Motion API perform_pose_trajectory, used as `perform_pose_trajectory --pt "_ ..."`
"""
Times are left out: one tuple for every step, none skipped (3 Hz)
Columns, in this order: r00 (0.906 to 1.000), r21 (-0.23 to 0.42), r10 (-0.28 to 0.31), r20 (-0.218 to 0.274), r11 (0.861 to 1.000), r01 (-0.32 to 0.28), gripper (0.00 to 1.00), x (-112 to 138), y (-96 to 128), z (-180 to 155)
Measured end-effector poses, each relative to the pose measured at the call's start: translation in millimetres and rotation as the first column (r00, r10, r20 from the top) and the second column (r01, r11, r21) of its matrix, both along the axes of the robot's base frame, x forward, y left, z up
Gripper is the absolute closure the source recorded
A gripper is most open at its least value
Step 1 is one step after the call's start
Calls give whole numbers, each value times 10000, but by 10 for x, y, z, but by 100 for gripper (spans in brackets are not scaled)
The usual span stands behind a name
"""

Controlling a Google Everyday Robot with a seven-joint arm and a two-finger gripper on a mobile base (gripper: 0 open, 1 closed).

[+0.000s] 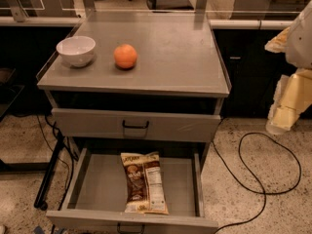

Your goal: Pick brown chip bag from middle drawer and place on counter

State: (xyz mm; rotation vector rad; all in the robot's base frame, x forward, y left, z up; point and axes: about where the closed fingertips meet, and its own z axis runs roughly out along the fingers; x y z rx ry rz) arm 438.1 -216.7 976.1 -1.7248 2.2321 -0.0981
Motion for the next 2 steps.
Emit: perform_pose_trajectory --pt "10000 0 0 0 10000 0 0 0 0 0" --pt "9999 115 29 -123 9999 -27 0 -41 81 -111"
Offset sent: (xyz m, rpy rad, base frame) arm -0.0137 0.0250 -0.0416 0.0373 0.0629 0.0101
